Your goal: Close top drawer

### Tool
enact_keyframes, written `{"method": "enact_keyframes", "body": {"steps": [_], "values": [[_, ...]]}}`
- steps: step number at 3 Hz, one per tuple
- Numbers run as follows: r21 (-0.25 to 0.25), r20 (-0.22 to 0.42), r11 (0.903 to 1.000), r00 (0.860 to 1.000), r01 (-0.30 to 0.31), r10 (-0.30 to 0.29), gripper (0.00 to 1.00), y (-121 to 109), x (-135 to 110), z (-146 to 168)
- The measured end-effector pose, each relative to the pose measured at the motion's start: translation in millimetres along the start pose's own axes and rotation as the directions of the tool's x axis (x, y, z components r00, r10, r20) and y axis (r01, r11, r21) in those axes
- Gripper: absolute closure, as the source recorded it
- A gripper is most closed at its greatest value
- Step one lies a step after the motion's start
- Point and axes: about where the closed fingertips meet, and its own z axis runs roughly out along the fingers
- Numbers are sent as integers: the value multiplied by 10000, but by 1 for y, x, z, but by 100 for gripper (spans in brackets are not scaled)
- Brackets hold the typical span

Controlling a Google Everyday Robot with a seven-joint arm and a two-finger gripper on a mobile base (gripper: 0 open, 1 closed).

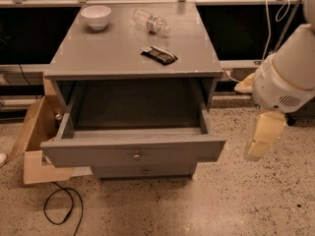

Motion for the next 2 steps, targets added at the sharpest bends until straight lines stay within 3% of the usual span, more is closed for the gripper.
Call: {"method": "enact_keyframes", "body": {"steps": [1,2], "values": [[-932,230,9950,9992,361,-341,0,17,-1,69],[-932,230,9950,9992,361,-341,0,17,-1,69]]}}
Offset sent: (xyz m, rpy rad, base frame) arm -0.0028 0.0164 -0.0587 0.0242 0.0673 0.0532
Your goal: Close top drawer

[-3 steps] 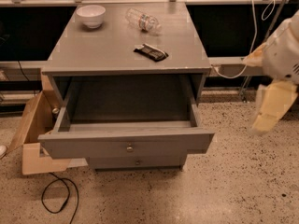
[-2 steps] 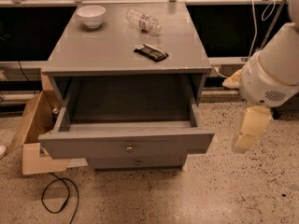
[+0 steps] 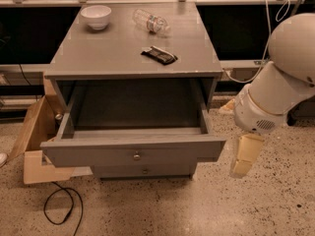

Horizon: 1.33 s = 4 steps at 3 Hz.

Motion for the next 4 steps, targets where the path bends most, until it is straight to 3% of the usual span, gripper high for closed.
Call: {"method": "enact_keyframes", "body": {"steps": [1,3,4], "values": [[-190,22,9996,9998,190,-190,0,3,4,14],[-1160,50,9897,9965,840,-840,0,16,31,114],[-1497,201,9826,9939,1101,-1083,27,18,37,162]]}}
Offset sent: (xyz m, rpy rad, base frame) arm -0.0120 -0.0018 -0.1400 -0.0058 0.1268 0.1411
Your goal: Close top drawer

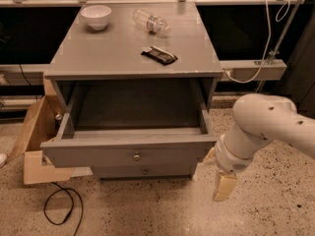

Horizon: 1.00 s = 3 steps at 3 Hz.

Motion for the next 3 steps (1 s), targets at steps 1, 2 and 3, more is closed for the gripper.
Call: {"method": "enact_keyframes", "body": {"steps": [1,2,3], "values": [[-105,400,9998,9991,141,-136,50,-11,-5,30],[501,851,9986,9963,-173,130,81,-45,-26,59],[1309,1258,9886,9904,-738,572,100,-73,-40,65]]}}
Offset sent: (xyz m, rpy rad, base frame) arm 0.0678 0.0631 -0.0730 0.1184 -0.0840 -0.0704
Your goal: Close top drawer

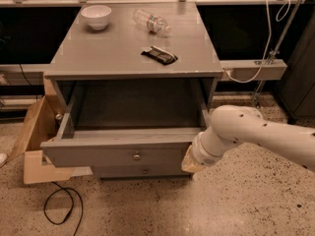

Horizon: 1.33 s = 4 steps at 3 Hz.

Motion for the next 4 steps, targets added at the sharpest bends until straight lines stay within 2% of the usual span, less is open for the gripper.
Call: {"method": "enact_keyframes", "body": {"steps": [2,3,4], "values": [[922,771,9950,9966,-377,306,100,-29,-17,3],[965,1414,9947,9887,370,-505,100,-39,-36,5],[965,1414,9947,9887,370,-505,100,-39,-36,5]]}}
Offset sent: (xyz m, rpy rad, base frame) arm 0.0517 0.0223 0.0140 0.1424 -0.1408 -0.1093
